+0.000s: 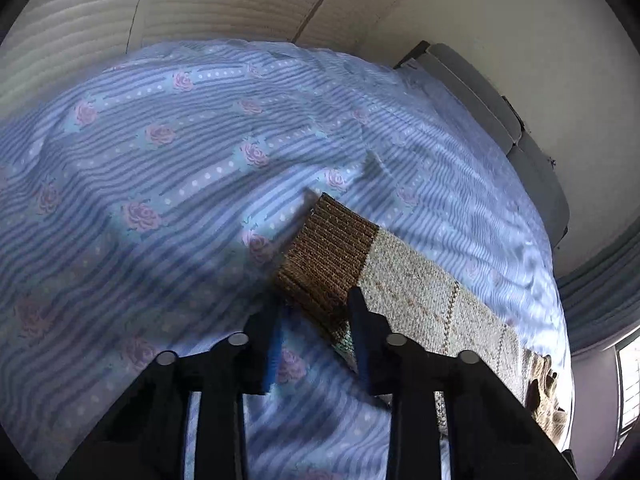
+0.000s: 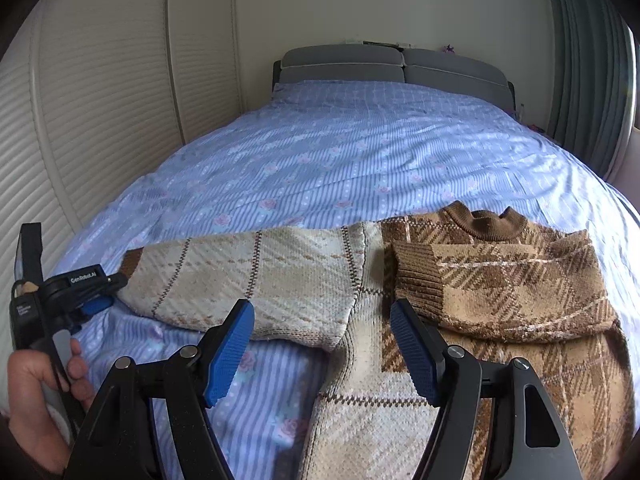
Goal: Fold small clothes
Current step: 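Fold the cream sleeve across the body with the left tool and release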
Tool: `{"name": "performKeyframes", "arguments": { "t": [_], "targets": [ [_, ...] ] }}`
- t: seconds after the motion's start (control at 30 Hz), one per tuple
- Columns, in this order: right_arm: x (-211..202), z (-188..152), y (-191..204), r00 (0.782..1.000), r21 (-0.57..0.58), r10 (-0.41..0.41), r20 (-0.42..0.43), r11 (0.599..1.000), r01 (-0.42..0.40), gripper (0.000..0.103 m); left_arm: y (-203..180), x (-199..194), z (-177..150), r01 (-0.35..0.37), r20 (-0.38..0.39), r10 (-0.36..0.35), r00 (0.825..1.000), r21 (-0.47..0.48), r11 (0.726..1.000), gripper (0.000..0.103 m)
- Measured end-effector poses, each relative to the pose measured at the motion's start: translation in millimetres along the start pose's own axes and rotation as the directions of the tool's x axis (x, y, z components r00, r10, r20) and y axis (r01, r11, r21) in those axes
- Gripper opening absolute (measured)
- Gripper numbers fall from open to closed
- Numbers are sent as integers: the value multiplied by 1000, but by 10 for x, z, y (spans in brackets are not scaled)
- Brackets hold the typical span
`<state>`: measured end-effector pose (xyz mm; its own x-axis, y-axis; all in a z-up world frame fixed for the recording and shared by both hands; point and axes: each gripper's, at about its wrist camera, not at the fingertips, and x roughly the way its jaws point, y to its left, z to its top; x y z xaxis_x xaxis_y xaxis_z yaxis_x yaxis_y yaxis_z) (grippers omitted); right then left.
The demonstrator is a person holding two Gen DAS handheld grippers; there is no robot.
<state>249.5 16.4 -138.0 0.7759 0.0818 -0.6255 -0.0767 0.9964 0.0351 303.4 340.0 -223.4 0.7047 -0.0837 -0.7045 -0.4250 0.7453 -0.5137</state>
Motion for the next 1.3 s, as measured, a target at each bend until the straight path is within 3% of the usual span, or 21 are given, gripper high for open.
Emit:
{"name": "performKeyframes", "arguments": {
  "t": [0.1,0.2,0.37,0.53,0.7,0.87,1.3],
  "targets": [
    [6,-17,-28,1000,-2,-7,-4,1000,7,70,-18,-1,24,19,5,-19,1000,-12,1000,11],
    [-20,-25,-87,1000,1,-13,-5,1000,13,70,-120,-106,23,8,42,-9,999,23,1000,11],
    [-154,-19,-304,999,19,-35,7,999,35,70,-452,-395,16,-13,109,0,994,126,992,10],
    [-413,-6,-725,997,70,-73,38,995,70,70,-1016,-710,-117,-4,160,-39,986,262,965,10],
    [-721,3,-1307,991,154,-116,70,983,104,70,-1723,-927,-365,44,163,-112,980,375,926,10],
    [-922,-5,-1927,987,248,-139,76,962,116,70,-2466,-1008,-769,53,159,-149,976,490,870,10],
    [-1246,-274,-3385,973,430,-219,77,887,166,70,-3990,-636,-2037,150,6,-210,978,678,719,10]
  ]
}}
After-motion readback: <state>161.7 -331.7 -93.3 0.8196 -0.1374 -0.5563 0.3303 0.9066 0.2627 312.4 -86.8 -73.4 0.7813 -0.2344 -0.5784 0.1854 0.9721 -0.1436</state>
